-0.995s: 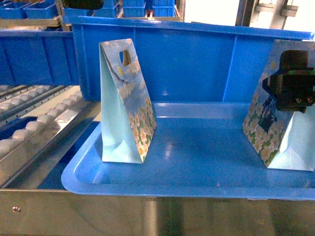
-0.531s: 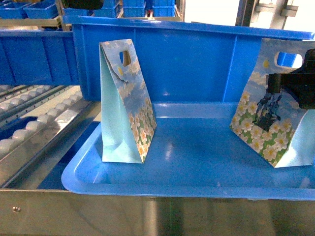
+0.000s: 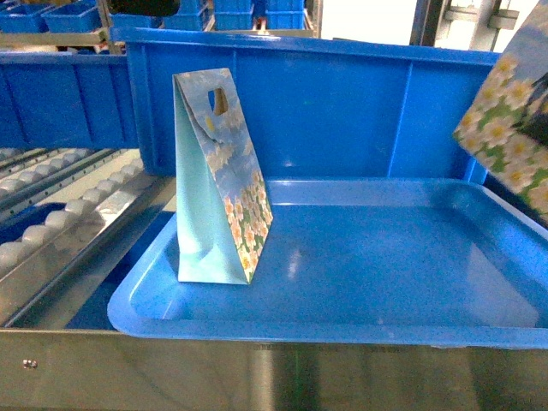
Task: Move flower gift bag to table near conveyor
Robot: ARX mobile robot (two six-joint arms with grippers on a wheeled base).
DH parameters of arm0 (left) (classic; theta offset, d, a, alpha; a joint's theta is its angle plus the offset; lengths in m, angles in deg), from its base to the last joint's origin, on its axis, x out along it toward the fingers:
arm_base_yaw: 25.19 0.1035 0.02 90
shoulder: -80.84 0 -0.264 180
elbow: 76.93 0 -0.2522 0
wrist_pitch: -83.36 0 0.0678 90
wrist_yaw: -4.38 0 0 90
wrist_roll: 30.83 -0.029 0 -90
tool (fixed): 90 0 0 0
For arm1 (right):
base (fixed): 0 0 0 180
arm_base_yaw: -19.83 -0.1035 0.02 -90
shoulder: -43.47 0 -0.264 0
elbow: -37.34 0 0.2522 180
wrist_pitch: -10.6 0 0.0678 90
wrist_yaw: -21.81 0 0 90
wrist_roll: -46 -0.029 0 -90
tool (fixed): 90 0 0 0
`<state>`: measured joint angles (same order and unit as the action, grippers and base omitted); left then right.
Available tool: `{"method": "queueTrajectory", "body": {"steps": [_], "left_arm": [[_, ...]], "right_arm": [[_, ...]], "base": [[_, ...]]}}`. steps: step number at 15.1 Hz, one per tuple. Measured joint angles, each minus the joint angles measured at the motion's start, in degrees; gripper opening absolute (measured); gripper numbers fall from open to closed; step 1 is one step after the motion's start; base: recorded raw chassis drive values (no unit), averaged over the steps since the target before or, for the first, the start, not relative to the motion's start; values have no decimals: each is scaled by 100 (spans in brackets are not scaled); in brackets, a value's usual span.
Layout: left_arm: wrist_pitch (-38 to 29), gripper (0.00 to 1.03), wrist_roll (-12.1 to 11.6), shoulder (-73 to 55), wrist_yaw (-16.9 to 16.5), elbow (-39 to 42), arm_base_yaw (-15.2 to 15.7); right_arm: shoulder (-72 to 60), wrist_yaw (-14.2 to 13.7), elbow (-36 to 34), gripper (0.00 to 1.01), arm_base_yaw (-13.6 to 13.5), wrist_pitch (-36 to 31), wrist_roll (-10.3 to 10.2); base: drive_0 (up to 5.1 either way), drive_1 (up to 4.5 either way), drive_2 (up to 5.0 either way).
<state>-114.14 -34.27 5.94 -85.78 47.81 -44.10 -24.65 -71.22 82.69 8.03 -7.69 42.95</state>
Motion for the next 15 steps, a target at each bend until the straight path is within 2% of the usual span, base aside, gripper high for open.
{"method": "queueTrajectory", "body": {"steps": [4,6,7,8,9,13,14,15], "left_arm": [[4,98,0,0,0,0,0],[2,98,0,0,0,0,0],[2,98,0,0,0,0,0],[4,98,0,0,2,0,0],[2,98,0,0,2,0,0],[7,98,0,0,2,0,-2],[92,98,0,-11,94,-31,-61],[109,98,-35,-98,330,-116,-199]], "right_arm": [[2199,-13,-826,2,455,592,133],[3082,-15,-1178,2,743,863,133],[3477,-9,-1342,2,973,994,131],[4120,114,-1628,2,1305,1475,116],[4544,162,-1843,2,1429,1731,109],[4723,177,-1934,2,1445,1749,107],[4723,177,-1934,2,1445,1751,107],[4723,177,-1934,2,1445,1751,107]], "base": [[0,0,0],[0,0,0],[0,0,0],[0,0,0],[0,0,0],[0,0,0],[0,0,0],[0,0,0]]}}
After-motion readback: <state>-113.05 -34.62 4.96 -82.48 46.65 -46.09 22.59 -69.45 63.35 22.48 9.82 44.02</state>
